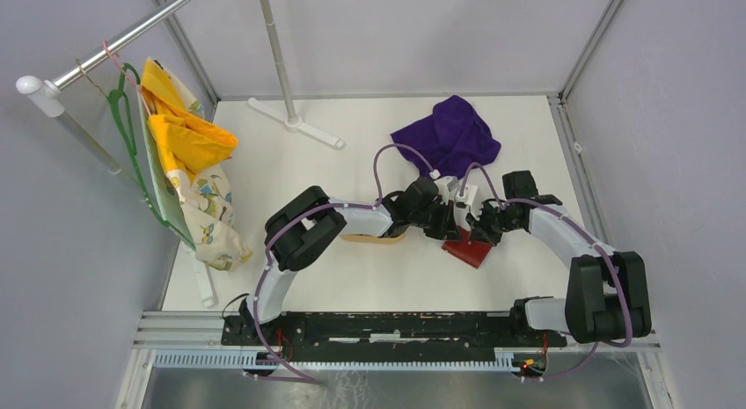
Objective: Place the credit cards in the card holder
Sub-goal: Close the card holder at the center of the board.
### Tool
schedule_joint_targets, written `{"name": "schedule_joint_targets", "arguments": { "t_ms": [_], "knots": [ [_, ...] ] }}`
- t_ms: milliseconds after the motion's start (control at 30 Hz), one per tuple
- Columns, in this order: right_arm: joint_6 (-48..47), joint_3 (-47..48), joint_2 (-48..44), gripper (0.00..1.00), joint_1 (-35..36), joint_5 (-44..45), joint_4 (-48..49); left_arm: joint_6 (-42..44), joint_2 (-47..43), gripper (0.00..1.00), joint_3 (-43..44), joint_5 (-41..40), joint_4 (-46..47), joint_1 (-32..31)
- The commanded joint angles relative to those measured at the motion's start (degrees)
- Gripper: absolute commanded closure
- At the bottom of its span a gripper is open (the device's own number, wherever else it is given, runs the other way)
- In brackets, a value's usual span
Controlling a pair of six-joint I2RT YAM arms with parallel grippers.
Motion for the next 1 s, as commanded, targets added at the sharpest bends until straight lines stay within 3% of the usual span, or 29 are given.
{"name": "schedule_joint_targets", "arguments": {
  "t_ms": [0,967],
  "knots": [
    [-0.8,-0.5,0.4,1.0,0.7,-0.2,-0.6,-0.5,2.6,0.94,0.1,-1.7,-3.9,-0.4],
    [-4.3,-1.6,-1.8,1.0,1.3,-0.7,-4.1,-0.5,2.5,0.95,0.1,-1.8,-4.0,-0.5]
  ]
}}
